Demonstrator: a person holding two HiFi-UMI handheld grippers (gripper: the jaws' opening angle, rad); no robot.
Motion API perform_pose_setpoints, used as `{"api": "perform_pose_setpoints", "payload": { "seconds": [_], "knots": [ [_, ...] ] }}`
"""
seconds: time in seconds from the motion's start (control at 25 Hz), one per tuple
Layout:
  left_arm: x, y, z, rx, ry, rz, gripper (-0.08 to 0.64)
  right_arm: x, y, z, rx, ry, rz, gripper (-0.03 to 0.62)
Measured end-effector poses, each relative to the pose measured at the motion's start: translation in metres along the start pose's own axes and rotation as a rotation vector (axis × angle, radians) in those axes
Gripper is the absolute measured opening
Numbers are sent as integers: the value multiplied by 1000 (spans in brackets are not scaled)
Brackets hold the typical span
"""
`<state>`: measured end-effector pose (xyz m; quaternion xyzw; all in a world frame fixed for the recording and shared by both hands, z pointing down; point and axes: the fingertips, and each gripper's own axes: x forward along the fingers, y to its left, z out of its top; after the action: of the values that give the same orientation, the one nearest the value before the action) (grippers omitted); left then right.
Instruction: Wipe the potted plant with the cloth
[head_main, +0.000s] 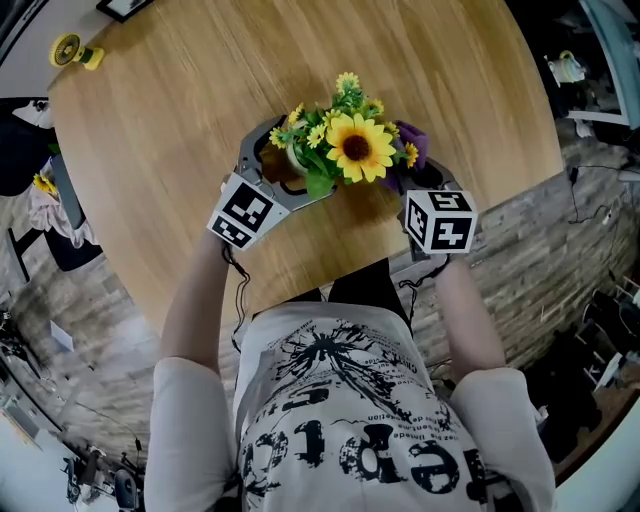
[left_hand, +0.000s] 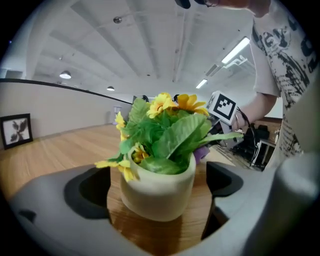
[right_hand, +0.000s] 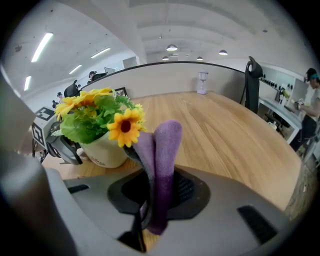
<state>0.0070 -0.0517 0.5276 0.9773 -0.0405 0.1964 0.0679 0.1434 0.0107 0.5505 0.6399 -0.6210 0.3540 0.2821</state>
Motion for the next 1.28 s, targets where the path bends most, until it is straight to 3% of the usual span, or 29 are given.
{"api": "perform_pose_setpoints", "payload": {
  "seconds": [0.36, 0.6, 0.96, 1.28],
  "knots": [
    [23, 3, 2, 65, 25, -52, 583, 5, -2, 10, -15, 8, 41, 79],
    [29, -1, -3, 58, 38, -57, 538, 9, 2, 9, -29, 15, 61, 78],
    [17, -8, 8, -8, 32, 38, 532, 3, 14, 10, -51, 35, 104, 80],
    [2, 4, 60, -87, 24, 185, 532, 0, 31, 48, -127, 21, 253, 78]
  ]
}}
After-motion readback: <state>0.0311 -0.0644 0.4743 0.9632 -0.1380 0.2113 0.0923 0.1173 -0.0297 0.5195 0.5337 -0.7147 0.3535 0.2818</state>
